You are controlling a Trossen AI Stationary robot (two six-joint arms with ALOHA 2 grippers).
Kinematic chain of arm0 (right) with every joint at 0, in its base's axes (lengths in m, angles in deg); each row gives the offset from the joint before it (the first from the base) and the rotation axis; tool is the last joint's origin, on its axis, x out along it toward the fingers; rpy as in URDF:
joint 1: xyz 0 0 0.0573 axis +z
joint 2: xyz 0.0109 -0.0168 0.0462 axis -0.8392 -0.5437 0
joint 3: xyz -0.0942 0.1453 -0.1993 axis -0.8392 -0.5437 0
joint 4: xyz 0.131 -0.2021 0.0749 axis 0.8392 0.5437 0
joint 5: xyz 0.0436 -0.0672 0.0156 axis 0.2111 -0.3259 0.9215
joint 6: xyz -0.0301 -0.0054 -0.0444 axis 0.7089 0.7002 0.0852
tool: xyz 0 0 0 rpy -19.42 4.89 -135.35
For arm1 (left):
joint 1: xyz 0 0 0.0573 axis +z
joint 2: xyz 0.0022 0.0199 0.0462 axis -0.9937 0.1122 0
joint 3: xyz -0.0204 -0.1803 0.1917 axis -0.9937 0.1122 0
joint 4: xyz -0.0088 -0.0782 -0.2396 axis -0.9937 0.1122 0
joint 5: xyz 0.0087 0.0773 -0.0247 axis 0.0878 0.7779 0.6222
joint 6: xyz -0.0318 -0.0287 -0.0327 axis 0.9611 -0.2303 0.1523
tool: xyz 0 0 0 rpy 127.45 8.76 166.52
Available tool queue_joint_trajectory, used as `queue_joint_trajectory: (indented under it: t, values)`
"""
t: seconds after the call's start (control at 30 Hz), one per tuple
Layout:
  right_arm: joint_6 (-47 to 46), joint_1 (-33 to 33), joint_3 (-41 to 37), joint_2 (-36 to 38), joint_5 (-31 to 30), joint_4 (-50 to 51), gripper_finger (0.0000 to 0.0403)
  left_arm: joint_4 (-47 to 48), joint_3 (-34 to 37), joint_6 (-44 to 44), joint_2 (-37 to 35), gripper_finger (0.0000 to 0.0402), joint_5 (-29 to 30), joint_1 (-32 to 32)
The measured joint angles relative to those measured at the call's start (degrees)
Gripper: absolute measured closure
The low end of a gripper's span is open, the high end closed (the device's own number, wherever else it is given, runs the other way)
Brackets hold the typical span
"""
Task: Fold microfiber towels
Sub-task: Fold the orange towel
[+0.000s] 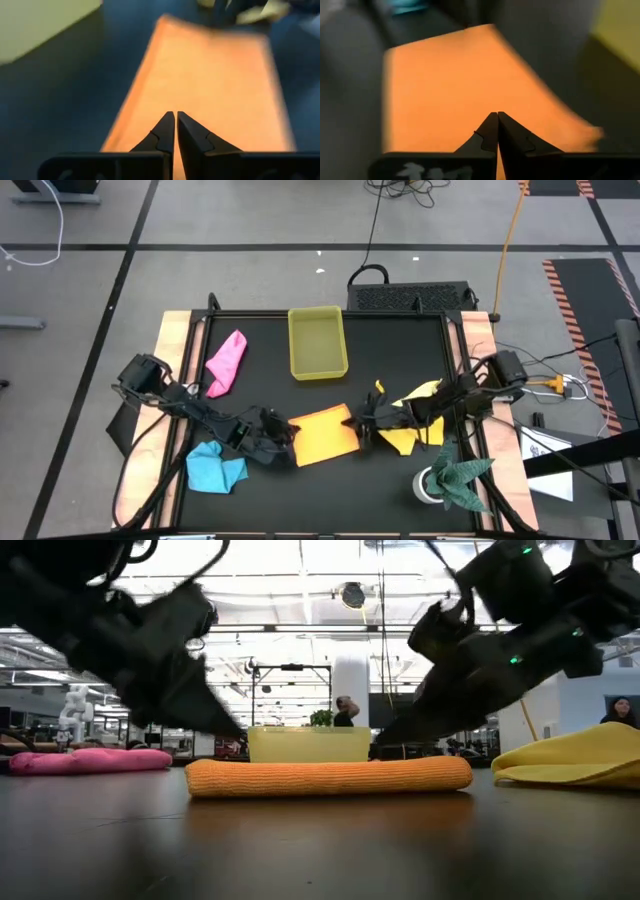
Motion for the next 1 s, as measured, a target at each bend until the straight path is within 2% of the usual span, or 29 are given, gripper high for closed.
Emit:
queue_joint_trajectory:
  t: [0.13,0.27,0.5,0.6,0.77,0.87,1.0]
  values:
    - [0.4,1.3,0.0,-0.2,9.8,-1.0,0.0402,-7.4,0.0,-7.4,0.0,0.038,-7.0,0.0]
    - [1.3,1.2,0.0,-1.7,14.9,1.1,0.0402,-7.4,0.0,-9.9,1.0,0.038,-9.7,-0.9]
    - [3.7,1.2,0.1,-1.5,16.0,6.7,0.0403,-3.9,0.0,-8.1,5.6,0.038,-10.4,-1.3]
    - [4.8,1.7,0.0,0.0,16.0,7.3,0.0403,-4.3,0.0,-8.2,4.8,0.038,-11.8,-1.4]
    - [4.7,2.5,0.0,3.4,15.9,5.3,0.0403,-4.8,-0.1,-9.0,0.9,0.038,-10.8,-2.7]
    - [4.5,2.7,0.0,3.5,15.9,1.4,0.0403,-9.2,0.0,-11.3,0.8,0.038,-10.1,-3.1]
    - [3.9,2.7,0.0,2.5,15.7,0.2,0.0403,-13.7,-0.1,-14.4,3.0,0.038,-13.9,-2.7]
